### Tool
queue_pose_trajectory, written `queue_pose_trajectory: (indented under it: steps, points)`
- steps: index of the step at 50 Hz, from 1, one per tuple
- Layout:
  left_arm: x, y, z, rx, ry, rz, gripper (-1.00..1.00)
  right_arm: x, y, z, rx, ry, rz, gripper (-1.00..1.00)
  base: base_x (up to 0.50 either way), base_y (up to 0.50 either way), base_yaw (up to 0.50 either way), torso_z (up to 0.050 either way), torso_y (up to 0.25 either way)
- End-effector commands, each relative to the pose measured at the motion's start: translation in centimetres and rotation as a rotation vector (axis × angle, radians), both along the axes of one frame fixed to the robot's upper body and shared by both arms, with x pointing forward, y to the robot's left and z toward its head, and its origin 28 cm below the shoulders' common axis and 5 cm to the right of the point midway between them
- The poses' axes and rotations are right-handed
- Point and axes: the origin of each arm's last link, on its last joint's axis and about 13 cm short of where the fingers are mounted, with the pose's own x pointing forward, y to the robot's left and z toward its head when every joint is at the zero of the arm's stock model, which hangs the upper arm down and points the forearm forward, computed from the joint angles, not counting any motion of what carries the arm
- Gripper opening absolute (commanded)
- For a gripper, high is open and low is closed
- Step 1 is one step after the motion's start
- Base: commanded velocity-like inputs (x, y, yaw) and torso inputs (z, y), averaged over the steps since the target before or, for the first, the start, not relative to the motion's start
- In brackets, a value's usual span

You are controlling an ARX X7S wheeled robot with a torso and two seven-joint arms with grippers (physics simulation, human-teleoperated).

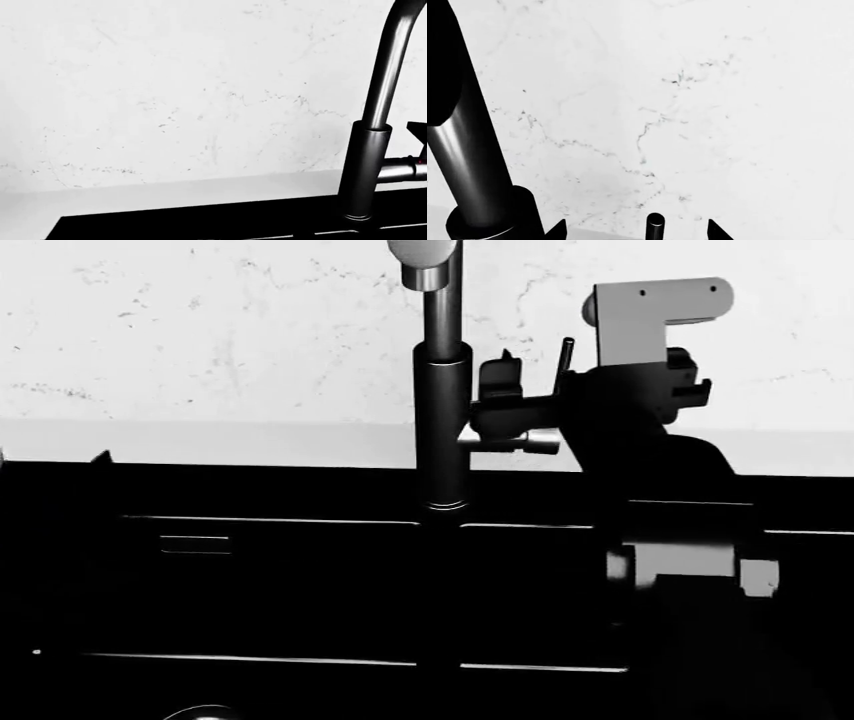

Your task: Pick the pan and sponge and place them into the sink. Then turn on the water.

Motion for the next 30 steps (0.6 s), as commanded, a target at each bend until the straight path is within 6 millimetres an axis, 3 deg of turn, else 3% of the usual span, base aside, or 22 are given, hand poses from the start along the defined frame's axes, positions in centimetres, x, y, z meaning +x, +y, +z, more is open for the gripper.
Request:
queue_pose_trajectory:
  steps: [1,11,24,30]
  points:
    - [-0.3,0.2,2.7,0.002,-0.032,-0.001,1.0,0.1,0.4,-0.1,0.002,0.02,0.006,1.0,0.0,0.0,0.0,0.0,0.0]
    - [-0.5,0.5,3.8,0.008,-0.092,-0.068,1.0,0.2,0.4,0.1,0.019,0.003,-0.017,1.0,0.0,0.0,0.0,0.0,0.0]
    - [-0.1,-0.4,3.6,-0.007,-0.089,-0.078,1.0,0.3,0.4,0.7,0.028,-0.016,-0.032,1.0,0.0,0.0,0.0,0.017,-0.156]
    - [-0.4,0.1,3.9,-0.005,-0.093,-0.068,1.0,0.4,0.4,1.3,0.025,-0.046,-0.037,1.0,0.0,0.0,0.0,0.017,-0.124]
